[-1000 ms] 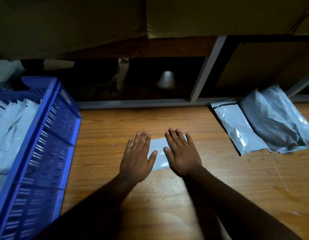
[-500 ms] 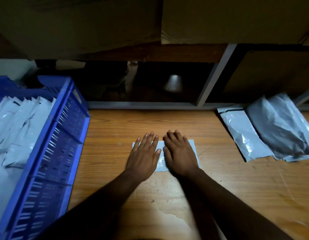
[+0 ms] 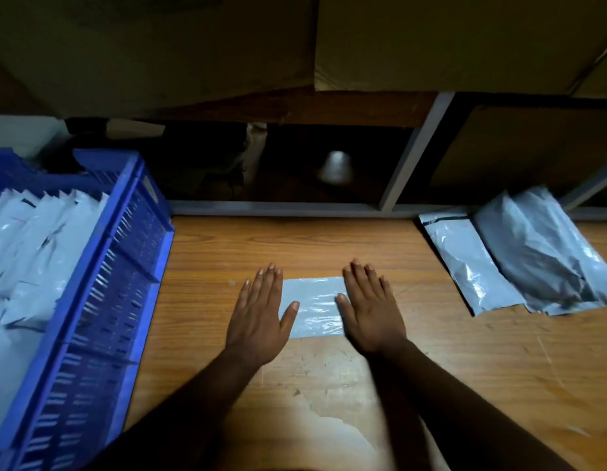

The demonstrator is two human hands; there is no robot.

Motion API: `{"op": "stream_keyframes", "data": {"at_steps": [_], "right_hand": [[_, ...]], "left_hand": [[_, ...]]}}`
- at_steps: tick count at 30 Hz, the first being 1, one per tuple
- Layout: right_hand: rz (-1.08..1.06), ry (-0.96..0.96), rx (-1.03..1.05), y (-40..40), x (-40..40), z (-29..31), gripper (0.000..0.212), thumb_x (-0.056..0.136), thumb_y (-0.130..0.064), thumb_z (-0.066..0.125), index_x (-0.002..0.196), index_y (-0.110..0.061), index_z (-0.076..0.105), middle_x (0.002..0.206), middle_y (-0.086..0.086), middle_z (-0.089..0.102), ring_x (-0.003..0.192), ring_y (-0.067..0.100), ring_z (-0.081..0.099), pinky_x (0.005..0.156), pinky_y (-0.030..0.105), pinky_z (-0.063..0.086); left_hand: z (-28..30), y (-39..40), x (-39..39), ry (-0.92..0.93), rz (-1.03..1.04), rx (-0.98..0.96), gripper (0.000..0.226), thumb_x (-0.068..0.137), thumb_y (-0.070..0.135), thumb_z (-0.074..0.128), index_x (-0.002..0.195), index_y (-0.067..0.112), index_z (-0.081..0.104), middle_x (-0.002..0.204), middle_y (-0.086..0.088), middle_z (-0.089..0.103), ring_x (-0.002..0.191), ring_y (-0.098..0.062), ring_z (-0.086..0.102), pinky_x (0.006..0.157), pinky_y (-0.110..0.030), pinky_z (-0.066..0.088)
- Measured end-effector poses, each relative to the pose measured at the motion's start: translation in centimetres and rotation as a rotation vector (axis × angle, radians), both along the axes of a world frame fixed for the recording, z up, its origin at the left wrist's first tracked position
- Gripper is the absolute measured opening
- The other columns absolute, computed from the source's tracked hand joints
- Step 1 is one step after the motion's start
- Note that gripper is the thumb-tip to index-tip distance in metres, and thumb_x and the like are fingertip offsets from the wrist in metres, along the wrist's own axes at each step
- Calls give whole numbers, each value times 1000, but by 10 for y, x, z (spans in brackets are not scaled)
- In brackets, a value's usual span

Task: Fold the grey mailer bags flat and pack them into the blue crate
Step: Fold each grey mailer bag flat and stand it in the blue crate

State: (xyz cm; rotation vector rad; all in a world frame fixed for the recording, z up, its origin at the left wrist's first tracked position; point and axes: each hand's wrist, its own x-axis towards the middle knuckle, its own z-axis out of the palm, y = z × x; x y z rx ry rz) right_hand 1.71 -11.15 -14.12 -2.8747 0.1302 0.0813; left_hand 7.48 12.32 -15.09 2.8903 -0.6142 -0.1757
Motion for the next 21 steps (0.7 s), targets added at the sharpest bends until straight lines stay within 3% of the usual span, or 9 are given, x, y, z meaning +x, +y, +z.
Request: {"op": "stream_keyframes", "data": {"at_steps": [6,8,10,11,13,15,17,21], "right_hand": [[-12,42,22,-1,-6,8,69,107,-58,18,166,-23,6,172,-4,-9,159,19,-11,127,40,-9],[4,9,37,-6,-6,20,66,103,-58,35,158,-22,35,170,0,20,158,24,11,128,48,3],[29,-59,103,-10,-7,33,46,93,-52,52,129,-24,63,143,-1,58,143,25,41,125,52,12],[39,-88,142,-11,-8,36,34,90,-47,56,114,-26,68,125,-4,67,130,24,54,123,51,14],[45,-155,198,-13,-13,40,16,88,-36,63,100,-28,69,101,-10,72,104,20,65,119,45,24],[58,-182,304,-13,-21,43,22,88,-27,71,111,-27,72,99,-9,71,95,17,66,99,34,43],[119,-110,391,-13,-25,49,36,88,-30,73,124,-26,72,101,-6,67,95,15,64,83,30,48],[227,-102,467,-6,-18,71,19,85,-32,67,102,-25,73,101,-3,67,98,20,65,83,38,52]], "left_hand": [[8,6,-2,49,-17,-48,95,89,78,-9,164,22,7,172,1,-5,157,-16,-12,126,-39,-10],[25,7,2,79,-16,-100,90,87,83,20,157,28,32,172,0,0,157,-20,-14,125,-41,-11],[44,9,5,49,-27,-143,63,83,66,59,135,31,54,168,0,20,158,-21,-4,126,-42,-9],[52,11,5,49,-34,-161,53,81,57,68,127,32,58,159,2,35,157,-20,9,126,-42,-8],[67,16,5,96,-18,-205,36,82,45,73,114,34,60,131,12,57,141,-14,40,125,-40,-7],[82,23,0,140,19,-293,20,86,36,73,103,36,61,110,19,64,119,-7,54,122,-36,-4],[100,30,-7,173,30,-326,15,90,31,72,104,35,66,108,19,67,108,-1,47,121,-33,3],[143,53,-19,55,-75,-290,25,87,41,66,109,34,72,111,17,70,108,-9,57,111,-45,37]]}}
